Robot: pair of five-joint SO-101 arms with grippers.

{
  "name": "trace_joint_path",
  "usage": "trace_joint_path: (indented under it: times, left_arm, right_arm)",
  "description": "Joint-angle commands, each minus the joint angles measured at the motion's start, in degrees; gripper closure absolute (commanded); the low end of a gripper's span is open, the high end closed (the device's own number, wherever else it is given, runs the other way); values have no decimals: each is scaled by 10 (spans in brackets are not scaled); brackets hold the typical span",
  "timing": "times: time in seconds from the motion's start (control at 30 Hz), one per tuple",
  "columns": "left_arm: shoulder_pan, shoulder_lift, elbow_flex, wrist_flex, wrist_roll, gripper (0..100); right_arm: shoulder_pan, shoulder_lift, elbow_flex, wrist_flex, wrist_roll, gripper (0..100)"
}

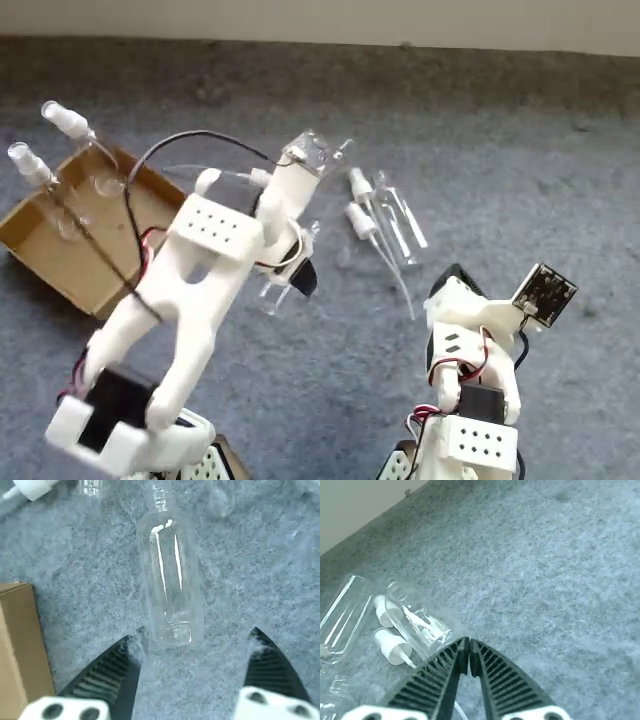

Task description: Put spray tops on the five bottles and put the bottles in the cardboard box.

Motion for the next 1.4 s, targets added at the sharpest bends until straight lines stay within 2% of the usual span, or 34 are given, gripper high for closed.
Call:
trace_joint_path:
  times: [0.0,0.33,0.47,0.53,0.9,1.0,1.07,1.37]
  left_arm:
    - [-3,90,-91,-11,-4,734]
    - [-2,272,-206,-13,-4,736]
    - [-6,313,-248,-13,-4,831]
    - [-5,330,-262,-13,-4,844]
    - [-2,353,-271,-14,-7,813]
    - [-2,353,-270,-14,-40,753]
    - [-5,352,-269,-19,-35,719]
    - [-3,354,-257,-47,-34,716]
  right_arm:
    - [-4,-7,-2,1,8,988]
    - [-4,-7,-2,1,8,988]
    - [-4,-7,-2,1,8,988]
    - [-4,-7,-2,1,8,988]
    - [-4,-7,-2,1,8,988]
    - [-4,-7,-2,1,8,988]
    - [-4,-7,-2,1,8,988]
    - [-4,-7,-2,1,8,988]
